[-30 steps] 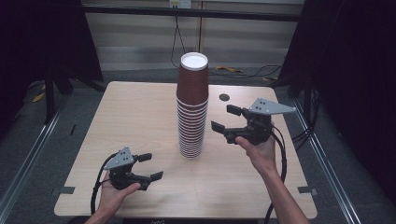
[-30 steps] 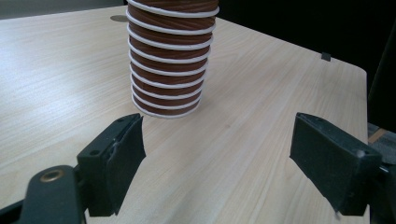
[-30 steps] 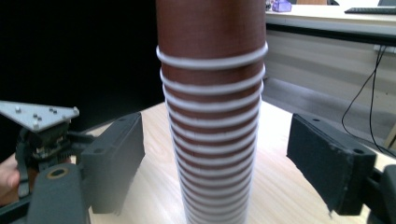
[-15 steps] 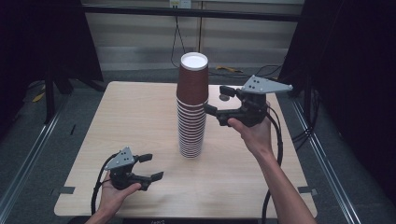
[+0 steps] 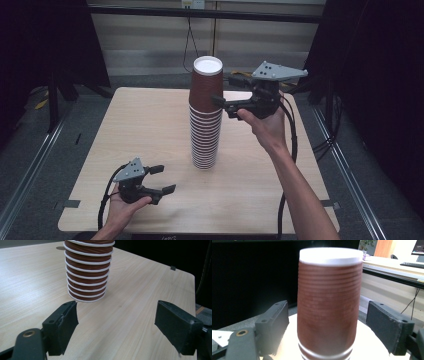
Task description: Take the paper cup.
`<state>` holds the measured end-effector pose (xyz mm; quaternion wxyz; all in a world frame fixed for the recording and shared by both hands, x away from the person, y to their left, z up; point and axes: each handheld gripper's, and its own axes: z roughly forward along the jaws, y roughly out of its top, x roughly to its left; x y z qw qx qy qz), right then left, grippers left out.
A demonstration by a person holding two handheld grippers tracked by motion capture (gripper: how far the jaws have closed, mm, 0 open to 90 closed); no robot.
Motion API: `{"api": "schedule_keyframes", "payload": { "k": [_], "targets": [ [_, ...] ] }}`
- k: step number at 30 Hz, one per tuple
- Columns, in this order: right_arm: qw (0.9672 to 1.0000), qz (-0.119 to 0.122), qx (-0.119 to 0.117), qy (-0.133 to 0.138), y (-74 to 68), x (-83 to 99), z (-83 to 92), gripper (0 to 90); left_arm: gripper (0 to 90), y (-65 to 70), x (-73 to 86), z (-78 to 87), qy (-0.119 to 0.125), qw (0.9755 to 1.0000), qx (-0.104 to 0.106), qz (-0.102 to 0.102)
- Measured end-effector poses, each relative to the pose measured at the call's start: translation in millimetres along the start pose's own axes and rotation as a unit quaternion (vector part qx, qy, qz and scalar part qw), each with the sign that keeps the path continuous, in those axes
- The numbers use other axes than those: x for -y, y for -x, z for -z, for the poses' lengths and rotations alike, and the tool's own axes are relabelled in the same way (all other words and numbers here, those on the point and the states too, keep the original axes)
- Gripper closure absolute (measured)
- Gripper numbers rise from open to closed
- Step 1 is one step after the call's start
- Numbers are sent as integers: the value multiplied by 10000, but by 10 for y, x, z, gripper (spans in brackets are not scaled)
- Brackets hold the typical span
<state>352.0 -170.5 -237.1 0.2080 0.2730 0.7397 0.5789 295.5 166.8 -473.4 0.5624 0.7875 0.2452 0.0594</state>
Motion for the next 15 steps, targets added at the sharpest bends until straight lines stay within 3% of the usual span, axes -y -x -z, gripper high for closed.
{"api": "schedule_keyframes", "payload": {
  "k": [7, 15],
  "targets": [
    [9999, 17, 84, 66, -11, -99, -93, 170, 173, 3, 0, -2, -35, 10000, 1, -71],
    [10000, -52, -66, 49, 28, -227, -272, 158, 170, 1, 1, -3, -27, 10000, 27, -67]
  ]
}}
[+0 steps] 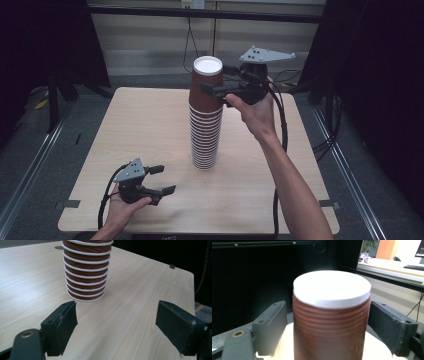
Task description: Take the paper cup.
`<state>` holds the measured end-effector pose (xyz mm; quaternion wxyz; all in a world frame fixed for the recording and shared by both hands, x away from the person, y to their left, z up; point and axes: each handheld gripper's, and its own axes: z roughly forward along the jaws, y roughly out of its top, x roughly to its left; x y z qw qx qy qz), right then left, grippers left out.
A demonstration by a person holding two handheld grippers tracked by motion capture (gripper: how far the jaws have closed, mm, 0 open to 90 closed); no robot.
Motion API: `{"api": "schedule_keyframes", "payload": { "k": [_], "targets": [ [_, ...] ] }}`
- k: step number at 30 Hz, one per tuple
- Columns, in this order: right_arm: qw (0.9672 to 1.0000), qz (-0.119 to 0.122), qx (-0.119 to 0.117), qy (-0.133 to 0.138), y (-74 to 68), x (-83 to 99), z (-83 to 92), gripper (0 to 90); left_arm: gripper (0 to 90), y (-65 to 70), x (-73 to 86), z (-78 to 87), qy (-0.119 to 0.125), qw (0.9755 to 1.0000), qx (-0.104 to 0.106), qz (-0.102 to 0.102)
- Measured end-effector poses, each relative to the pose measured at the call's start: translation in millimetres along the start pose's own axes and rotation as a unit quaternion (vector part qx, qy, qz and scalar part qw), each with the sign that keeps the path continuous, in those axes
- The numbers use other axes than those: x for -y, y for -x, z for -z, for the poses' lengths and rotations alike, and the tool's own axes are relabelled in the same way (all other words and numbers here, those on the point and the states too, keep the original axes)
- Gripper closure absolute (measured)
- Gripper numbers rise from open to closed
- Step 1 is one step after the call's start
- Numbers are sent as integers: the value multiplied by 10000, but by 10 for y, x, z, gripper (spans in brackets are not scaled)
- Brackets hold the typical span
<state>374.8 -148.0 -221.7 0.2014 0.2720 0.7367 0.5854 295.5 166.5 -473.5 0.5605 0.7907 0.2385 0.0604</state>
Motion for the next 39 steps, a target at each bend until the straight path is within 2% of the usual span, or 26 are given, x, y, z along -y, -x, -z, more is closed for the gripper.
{"api": "schedule_keyframes", "payload": {
  "k": [6, 9, 27, 39],
  "targets": [
    [10000, -40, -40, 15, 6, -14, -110, 163, 167, 3, 1, 12, 11, 10000, 13, -30],
    [10000, -60, -44, 52, 24, -25, -105, 191, 167, 1, 1, 12, 11, 10000, 6, -22],
    [10000, -55, -26, -67, 23, -33, -160, 221, 169, 2, 1, 10, -17, 10000, 17, -33],
    [9998, -104, -72, 175, 33, -91, -93, 230, 169, 2, 2, 11, -22, 10000, 9, -41]
  ]
}}
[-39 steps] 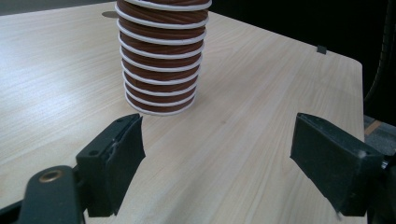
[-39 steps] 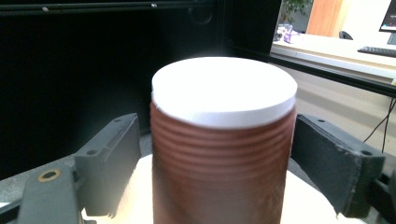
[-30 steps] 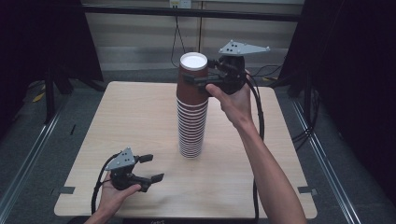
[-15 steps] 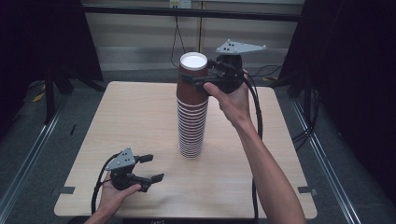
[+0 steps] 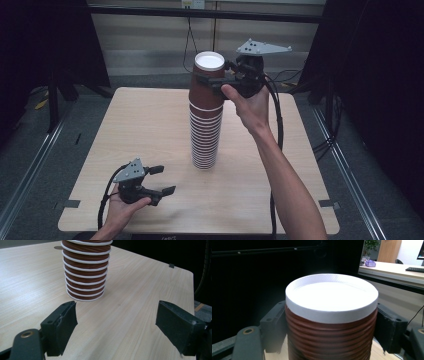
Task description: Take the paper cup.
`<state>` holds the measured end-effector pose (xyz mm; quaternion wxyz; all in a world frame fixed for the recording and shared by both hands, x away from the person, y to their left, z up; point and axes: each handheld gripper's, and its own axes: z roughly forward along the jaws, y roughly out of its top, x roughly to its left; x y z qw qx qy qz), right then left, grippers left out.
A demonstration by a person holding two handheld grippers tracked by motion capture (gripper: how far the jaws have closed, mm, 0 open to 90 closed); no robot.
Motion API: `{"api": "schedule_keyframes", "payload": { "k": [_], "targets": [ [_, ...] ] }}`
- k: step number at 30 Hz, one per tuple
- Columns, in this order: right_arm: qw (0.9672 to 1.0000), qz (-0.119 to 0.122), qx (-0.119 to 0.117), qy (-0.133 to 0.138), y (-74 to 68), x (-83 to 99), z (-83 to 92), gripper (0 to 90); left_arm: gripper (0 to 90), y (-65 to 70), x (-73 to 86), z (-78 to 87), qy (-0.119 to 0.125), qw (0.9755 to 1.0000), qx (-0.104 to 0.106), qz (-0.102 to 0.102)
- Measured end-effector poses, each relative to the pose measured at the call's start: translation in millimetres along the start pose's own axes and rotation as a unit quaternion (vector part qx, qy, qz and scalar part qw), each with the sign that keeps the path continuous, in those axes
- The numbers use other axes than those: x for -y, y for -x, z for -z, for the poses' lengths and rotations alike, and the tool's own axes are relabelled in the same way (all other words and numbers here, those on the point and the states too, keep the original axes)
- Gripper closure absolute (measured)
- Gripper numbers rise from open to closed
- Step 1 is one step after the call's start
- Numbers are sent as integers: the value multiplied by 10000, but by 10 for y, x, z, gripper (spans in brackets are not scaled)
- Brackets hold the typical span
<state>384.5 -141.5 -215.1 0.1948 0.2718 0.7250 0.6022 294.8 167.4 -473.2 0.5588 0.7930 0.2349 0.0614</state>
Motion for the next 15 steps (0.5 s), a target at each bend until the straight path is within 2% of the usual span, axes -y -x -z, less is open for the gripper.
{"api": "schedule_keyframes", "payload": {
  "k": [9, 15],
  "targets": [
    [9993, -37, 27, 364, -10, -57, 74, 234, 167, 0, 1, -3, -6, 10000, -12, 1],
    [9989, -44, -9, 457, -19, -116, 104, 235, 167, 3, 0, -1, -5, 10000, 3, 18]
  ]
}}
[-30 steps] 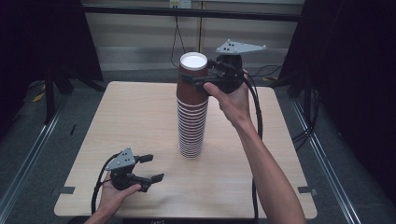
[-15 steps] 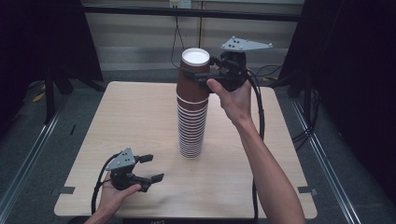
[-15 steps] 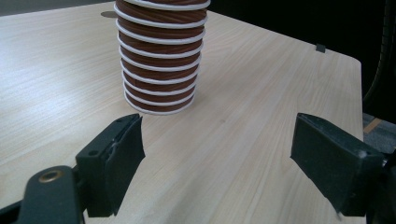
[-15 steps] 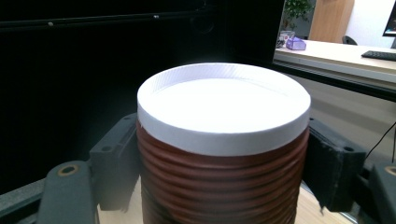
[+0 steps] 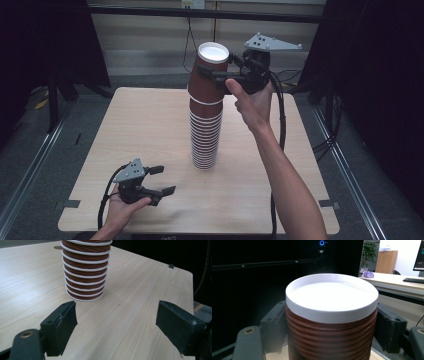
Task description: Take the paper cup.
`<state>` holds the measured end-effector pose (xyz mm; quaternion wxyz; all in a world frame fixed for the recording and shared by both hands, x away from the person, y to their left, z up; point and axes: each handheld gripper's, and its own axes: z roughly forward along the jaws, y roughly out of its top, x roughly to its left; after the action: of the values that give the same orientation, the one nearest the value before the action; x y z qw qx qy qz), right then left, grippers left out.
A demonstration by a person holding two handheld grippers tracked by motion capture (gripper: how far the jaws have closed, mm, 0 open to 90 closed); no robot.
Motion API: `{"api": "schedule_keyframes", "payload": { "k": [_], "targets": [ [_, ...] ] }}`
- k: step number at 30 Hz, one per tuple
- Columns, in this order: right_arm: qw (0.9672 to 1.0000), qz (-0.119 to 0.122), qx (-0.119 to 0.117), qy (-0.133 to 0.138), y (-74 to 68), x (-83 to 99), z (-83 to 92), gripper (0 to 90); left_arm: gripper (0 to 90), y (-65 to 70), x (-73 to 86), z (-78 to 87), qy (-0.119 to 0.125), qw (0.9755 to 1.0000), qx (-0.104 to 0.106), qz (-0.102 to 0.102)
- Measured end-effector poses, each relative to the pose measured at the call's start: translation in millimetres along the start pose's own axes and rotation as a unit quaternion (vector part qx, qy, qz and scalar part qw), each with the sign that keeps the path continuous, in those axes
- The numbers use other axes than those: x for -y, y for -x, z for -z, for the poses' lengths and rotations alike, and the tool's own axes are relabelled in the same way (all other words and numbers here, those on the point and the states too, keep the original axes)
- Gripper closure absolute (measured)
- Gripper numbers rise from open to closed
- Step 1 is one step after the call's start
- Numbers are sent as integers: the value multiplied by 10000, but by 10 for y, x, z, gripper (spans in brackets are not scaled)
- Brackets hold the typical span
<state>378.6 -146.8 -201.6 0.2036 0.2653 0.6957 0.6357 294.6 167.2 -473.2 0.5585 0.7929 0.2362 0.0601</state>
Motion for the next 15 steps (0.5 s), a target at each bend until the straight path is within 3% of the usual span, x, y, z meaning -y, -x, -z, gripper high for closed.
{"api": "schedule_keyframes", "payload": {
  "k": [15],
  "targets": [
    [9996, 7, -14, 293, -10, -100, 81, 238, 167, 3, 1, -6, 7, 10000, 5, 24]
  ]
}}
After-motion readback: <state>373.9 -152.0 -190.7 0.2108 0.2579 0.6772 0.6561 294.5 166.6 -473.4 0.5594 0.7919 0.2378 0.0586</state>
